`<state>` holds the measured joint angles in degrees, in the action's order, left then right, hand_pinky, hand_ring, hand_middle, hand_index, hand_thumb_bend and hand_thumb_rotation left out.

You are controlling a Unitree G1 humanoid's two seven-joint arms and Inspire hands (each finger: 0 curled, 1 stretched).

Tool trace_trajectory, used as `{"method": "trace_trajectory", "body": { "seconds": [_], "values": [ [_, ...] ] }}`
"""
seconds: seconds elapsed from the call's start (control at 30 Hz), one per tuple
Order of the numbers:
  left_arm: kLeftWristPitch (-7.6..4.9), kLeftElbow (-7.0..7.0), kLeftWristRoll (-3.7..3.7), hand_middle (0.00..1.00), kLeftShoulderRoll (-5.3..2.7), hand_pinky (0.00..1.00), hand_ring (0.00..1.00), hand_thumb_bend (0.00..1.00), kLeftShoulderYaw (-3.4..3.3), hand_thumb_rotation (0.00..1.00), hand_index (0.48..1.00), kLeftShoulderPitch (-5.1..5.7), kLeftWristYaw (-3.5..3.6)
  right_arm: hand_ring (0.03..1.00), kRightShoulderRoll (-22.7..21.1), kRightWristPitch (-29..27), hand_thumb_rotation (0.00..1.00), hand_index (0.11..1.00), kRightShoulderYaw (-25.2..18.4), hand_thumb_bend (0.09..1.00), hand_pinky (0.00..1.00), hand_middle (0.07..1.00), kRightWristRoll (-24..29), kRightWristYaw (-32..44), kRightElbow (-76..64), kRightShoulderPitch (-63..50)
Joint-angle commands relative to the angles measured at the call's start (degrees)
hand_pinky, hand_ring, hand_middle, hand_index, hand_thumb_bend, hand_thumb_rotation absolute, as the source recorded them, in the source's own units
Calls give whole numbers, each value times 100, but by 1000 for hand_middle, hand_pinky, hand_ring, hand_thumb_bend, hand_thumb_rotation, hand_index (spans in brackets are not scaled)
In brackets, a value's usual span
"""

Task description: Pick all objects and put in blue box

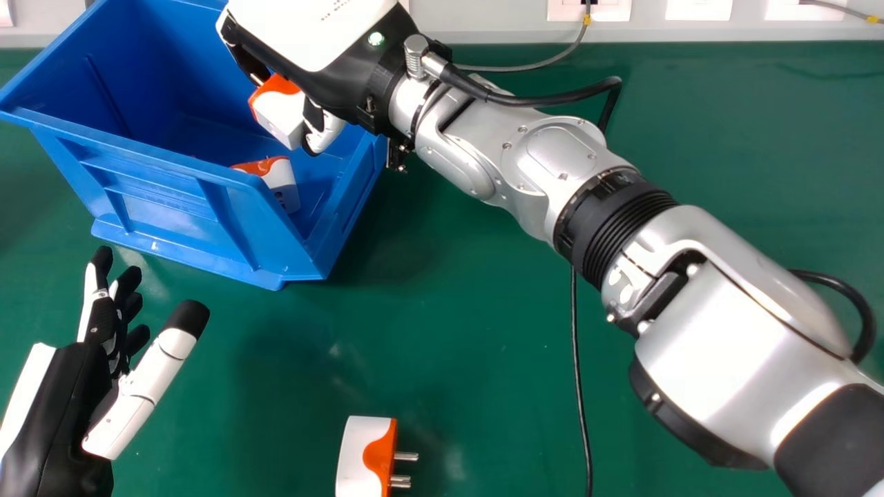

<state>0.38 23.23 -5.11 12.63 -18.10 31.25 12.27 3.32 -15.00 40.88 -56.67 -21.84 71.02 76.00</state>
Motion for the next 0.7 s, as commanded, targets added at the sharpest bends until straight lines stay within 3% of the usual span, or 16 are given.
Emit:
{"method": "trace_trajectory", "body": {
  "seconds": [0.0,0.4,0.57,0.6,0.63,0.67],
  "values": [
    [-24,144,-23,1000,-7,963,1000,826,-5,730,1000,38,-14,454,47,90,0,461,13,503,366,482,74,-191,-31,133],
    [53,267,30,1000,-46,957,1000,825,41,724,1000,73,-50,443,113,137,0,464,38,503,369,475,172,-314,-21,5],
    [80,288,77,1000,-28,955,1000,827,56,722,1000,75,-68,447,156,108,0,460,-142,500,378,504,504,186,48,-83],
    [88,298,80,1000,-28,954,1000,829,59,722,1000,76,-70,541,166,161,0,545,-132,485,394,590,515,261,50,-95],
    [95,305,83,1000,-28,953,1000,830,63,721,1000,77,-71,633,170,203,37,636,-113,544,494,672,516,301,46,-99],
    [95,304,88,1000,-27,953,1000,830,65,721,1000,75,-73,633,166,262,37,636,-50,544,494,672,463,276,43,-96]
  ]
}}
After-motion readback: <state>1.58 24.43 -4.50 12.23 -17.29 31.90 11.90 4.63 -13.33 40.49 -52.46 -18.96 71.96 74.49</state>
